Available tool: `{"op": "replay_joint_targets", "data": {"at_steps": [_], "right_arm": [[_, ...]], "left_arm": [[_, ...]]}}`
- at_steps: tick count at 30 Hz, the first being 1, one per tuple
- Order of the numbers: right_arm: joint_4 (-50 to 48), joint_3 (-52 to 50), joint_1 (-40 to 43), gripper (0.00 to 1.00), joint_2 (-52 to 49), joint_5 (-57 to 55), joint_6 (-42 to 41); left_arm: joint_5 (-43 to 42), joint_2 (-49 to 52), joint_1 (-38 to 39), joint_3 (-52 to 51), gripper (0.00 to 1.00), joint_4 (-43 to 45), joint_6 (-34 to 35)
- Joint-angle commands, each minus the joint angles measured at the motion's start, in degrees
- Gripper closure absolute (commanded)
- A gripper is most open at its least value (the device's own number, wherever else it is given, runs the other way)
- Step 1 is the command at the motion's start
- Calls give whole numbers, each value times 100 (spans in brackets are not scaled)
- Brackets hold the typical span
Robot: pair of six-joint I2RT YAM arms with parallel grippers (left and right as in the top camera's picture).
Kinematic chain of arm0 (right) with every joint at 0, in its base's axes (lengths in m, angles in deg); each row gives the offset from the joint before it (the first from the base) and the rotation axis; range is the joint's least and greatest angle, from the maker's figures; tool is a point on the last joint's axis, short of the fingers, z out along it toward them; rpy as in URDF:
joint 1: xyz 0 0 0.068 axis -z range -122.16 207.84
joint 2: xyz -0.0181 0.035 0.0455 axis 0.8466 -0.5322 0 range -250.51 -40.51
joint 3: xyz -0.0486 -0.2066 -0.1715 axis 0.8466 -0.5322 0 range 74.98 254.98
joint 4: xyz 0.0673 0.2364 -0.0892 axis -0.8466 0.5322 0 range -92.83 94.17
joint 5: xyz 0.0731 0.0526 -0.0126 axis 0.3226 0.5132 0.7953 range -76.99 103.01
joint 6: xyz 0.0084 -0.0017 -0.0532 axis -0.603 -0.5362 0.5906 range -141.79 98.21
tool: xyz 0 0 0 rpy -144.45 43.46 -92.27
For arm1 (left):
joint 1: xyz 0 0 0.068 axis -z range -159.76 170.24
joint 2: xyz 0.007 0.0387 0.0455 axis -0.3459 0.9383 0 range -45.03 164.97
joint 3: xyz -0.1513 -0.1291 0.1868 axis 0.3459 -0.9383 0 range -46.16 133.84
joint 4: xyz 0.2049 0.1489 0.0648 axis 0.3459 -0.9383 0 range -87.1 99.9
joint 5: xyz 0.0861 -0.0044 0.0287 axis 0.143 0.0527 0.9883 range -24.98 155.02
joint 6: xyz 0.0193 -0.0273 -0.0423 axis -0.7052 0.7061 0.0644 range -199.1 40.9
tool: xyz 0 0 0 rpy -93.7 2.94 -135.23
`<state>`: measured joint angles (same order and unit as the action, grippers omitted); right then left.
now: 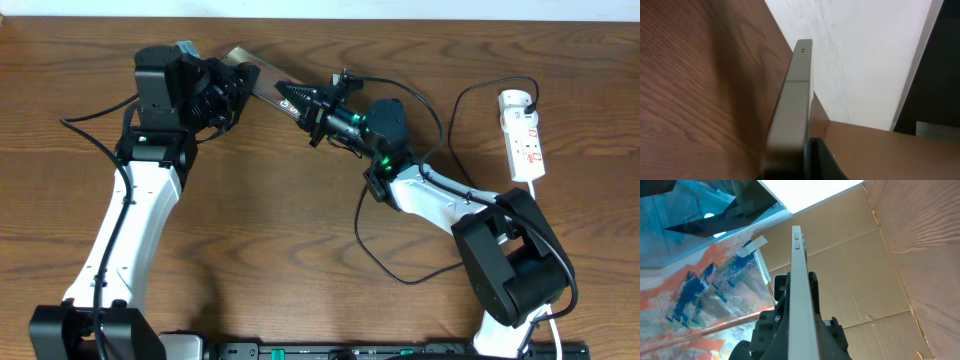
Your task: Plug charger to phone and switch on socket
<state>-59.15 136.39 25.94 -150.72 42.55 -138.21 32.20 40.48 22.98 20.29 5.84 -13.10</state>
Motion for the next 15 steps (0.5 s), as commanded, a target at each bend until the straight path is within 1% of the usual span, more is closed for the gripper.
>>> {"op": "replay_joint_targets", "data": {"at_steps": [1,7,15], "right_arm": [[44,72,-46,92,39,98,232],[46,72,-46,89,37,98,232],[44,72,-46,88,37,98,232]], "left_arm": [[133,22,-4,127,92,98,-118],[133,20,-4,127,93,98,-118],[133,20,-4,127,93,101,-118]]}}
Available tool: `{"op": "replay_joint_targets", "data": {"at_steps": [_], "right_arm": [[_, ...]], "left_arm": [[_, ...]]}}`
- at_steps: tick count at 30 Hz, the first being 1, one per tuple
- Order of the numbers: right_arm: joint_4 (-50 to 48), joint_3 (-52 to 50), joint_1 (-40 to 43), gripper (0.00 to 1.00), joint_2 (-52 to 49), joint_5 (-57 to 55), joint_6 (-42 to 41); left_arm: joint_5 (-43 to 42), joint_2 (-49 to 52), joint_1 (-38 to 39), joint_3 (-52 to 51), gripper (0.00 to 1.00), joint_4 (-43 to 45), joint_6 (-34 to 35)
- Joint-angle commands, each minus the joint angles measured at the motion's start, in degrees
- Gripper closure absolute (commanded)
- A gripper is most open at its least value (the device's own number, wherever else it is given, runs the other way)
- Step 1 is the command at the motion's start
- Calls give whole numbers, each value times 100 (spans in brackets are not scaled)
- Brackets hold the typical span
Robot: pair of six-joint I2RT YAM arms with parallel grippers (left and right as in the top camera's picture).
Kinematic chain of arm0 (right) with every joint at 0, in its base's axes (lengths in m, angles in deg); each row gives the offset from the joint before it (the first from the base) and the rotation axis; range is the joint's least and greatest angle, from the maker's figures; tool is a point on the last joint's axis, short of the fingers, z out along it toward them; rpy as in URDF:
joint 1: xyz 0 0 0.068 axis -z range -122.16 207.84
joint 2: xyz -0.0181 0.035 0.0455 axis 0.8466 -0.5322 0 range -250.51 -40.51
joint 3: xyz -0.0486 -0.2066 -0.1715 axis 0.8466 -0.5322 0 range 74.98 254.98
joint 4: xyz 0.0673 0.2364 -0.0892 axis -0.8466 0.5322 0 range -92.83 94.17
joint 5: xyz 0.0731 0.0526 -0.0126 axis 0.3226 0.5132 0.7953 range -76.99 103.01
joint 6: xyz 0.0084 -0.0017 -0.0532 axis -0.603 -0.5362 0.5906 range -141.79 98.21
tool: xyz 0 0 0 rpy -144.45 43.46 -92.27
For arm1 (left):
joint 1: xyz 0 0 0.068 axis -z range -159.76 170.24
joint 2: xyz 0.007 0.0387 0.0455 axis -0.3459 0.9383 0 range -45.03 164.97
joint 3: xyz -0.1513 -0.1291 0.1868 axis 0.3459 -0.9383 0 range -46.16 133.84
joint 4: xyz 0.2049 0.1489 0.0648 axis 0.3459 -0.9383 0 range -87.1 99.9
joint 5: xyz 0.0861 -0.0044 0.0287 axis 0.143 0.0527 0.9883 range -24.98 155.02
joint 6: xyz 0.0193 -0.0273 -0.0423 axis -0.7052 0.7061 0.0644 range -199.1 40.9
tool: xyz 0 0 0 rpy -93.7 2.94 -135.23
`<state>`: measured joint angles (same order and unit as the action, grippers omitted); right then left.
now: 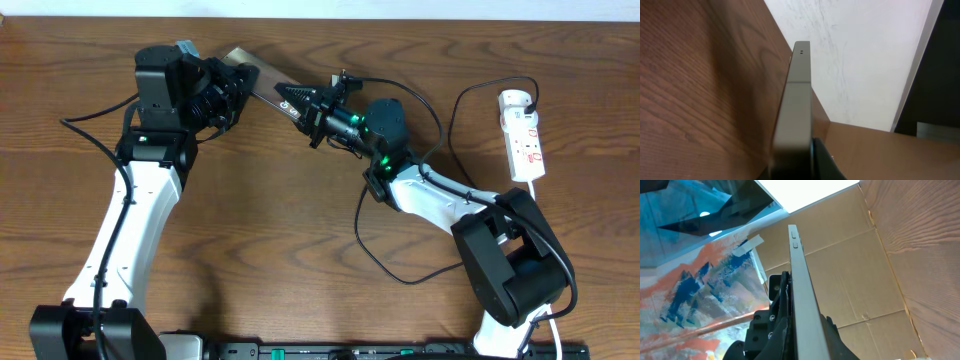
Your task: Plug charger to phone and switch on socket
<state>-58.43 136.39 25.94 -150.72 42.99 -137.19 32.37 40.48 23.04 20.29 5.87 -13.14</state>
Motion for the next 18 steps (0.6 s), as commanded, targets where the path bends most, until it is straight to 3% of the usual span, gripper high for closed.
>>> {"op": "replay_joint_targets", "data": {"at_steps": [1,3,6,12,18], "right_arm": [[-28,72,-46,88,37,55,129],[-26,72,-46,89,37,55,129],[-28,72,-46,99,39,55,155],[-33,72,-46,99,39,35,190],[-33,72,-46,99,37,33,192]], "left_arm": [[116,20,-11,127,93,107,-114],[114,20,-11,127,92,140,-114],[116,20,-11,127,93,157,-114],[109,20,-9,127,91,155,-111],[70,20,-11,127,67,157,-111]]}}
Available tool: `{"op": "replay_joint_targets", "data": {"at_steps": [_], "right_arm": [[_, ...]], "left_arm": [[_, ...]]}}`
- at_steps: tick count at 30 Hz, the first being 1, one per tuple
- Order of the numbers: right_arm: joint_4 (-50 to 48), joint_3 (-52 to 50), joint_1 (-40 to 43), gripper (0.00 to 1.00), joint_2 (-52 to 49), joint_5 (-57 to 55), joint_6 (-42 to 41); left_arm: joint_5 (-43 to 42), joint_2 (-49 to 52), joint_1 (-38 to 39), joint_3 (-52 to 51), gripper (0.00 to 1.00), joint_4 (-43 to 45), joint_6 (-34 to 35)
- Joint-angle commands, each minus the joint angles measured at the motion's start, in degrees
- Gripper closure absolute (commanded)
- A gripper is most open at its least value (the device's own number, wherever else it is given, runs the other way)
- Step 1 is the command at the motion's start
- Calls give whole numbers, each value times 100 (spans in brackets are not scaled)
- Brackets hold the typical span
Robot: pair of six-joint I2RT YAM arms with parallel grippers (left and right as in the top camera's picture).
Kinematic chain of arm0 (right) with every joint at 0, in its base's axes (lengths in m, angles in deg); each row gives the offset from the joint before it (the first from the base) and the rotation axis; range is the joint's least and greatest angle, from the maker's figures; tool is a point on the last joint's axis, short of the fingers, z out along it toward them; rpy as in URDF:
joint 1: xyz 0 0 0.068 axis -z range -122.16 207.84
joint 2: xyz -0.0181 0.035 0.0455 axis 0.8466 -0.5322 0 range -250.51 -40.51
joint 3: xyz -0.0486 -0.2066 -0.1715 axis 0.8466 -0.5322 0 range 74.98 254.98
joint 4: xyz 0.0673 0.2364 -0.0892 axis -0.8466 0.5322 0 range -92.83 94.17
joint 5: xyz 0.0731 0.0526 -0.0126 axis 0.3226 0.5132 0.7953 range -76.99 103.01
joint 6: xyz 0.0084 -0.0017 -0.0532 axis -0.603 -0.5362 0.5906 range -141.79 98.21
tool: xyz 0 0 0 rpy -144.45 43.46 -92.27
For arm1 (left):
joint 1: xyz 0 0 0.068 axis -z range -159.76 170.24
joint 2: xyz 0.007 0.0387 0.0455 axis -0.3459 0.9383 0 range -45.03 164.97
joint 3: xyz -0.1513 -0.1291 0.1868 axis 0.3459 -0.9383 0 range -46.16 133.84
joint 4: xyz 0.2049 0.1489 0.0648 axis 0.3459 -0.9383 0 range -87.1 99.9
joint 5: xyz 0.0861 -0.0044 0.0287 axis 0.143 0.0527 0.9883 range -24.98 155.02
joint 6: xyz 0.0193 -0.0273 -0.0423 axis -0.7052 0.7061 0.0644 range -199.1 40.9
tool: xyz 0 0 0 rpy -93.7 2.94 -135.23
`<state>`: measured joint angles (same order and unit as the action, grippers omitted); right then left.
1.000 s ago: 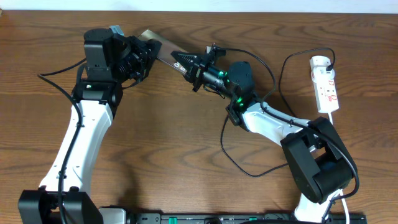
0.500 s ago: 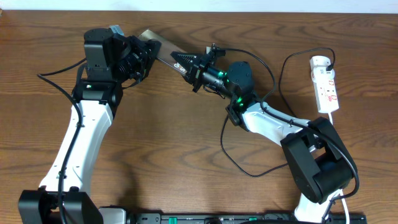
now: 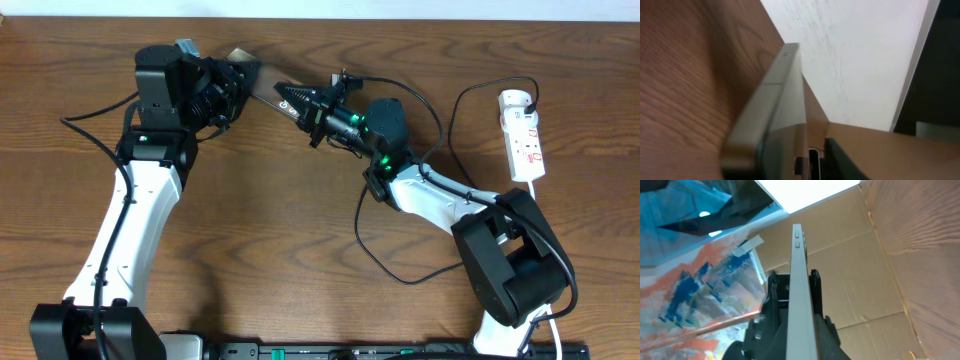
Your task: Plug charger to phone and switch on socket
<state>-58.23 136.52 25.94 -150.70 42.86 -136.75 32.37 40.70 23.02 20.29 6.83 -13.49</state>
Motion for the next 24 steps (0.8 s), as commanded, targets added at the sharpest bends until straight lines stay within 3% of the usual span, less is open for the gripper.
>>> {"op": "replay_joint_targets", "data": {"at_steps": [1,9,11,14,24], "right_arm": [[-52,59,-46,99,35,46,149],[-55,59,-46,99,35,24,149],[-52,59,-46,99,37,22,149],[-52,59,-46,99,37,-15,164],[-52,59,-76,99,37,-144,192]], "left_arm": [[70,-2,-9,127,63,61,-74],[66,-2,-7,127,58,59,-13],[66,0,-7,127,59,61,-13],[28,0,-7,127,72,61,-13],[2,-2,-7,127,71,61,9]]}}
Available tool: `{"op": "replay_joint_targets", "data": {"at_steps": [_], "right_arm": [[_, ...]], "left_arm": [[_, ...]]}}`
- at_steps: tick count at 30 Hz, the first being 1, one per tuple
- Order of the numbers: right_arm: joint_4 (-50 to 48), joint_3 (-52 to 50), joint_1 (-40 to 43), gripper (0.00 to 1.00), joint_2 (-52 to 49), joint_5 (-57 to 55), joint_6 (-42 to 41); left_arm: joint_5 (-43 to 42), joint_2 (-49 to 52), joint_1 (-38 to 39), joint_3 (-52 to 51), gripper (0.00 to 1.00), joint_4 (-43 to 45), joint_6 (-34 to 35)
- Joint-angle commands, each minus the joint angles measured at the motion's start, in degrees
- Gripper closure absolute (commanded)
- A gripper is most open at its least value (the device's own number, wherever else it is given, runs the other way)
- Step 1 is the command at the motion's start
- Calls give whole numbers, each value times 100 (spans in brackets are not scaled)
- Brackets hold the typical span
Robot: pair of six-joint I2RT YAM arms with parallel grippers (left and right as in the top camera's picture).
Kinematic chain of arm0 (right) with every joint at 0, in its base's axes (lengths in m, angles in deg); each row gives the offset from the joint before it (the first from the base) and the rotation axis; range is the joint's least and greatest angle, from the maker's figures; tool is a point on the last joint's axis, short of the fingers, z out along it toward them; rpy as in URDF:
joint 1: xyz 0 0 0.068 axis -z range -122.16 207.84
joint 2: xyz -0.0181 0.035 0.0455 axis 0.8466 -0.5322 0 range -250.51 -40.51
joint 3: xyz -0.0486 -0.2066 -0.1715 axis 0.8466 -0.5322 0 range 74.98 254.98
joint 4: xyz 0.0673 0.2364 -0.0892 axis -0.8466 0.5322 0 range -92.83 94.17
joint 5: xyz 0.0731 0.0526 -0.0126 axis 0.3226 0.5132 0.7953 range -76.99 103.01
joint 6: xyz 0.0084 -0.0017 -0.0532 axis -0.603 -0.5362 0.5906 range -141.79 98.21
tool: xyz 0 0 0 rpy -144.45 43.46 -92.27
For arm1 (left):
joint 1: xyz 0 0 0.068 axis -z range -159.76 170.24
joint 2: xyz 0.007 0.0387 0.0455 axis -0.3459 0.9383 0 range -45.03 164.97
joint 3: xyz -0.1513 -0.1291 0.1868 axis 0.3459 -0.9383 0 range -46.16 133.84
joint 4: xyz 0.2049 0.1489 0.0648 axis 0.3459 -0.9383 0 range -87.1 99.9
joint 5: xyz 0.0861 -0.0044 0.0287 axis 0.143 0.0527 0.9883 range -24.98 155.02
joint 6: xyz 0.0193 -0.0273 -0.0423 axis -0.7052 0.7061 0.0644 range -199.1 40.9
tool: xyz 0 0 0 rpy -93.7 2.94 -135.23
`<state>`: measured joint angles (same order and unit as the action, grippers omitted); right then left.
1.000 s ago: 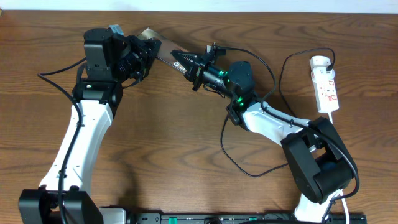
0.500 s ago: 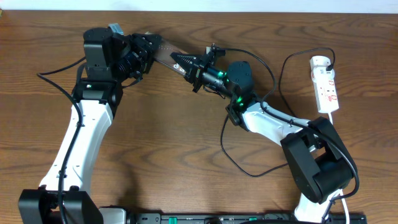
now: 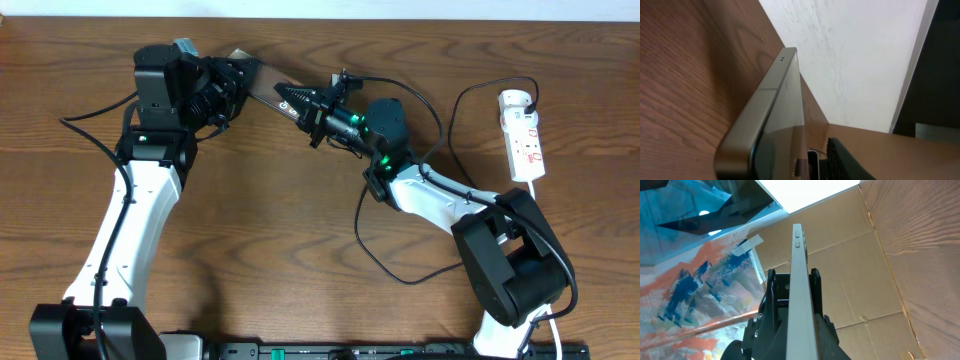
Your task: Plug charger to phone and switch on socket
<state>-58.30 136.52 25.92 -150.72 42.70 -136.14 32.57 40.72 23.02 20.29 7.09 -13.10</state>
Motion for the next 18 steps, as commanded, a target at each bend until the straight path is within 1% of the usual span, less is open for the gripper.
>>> {"op": "replay_joint_targets", "data": {"at_steps": [1,12,18], "right_arm": [[-48,59,-96,99,37,-142,131],[-50,59,-236,99,37,-282,131],[-50,59,-238,99,37,-282,131]], "left_arm": [[-20,-4,-7,127,71,35,-7],[-59,-4,-2,127,71,39,76],[-55,-4,122,127,71,59,74]]}}
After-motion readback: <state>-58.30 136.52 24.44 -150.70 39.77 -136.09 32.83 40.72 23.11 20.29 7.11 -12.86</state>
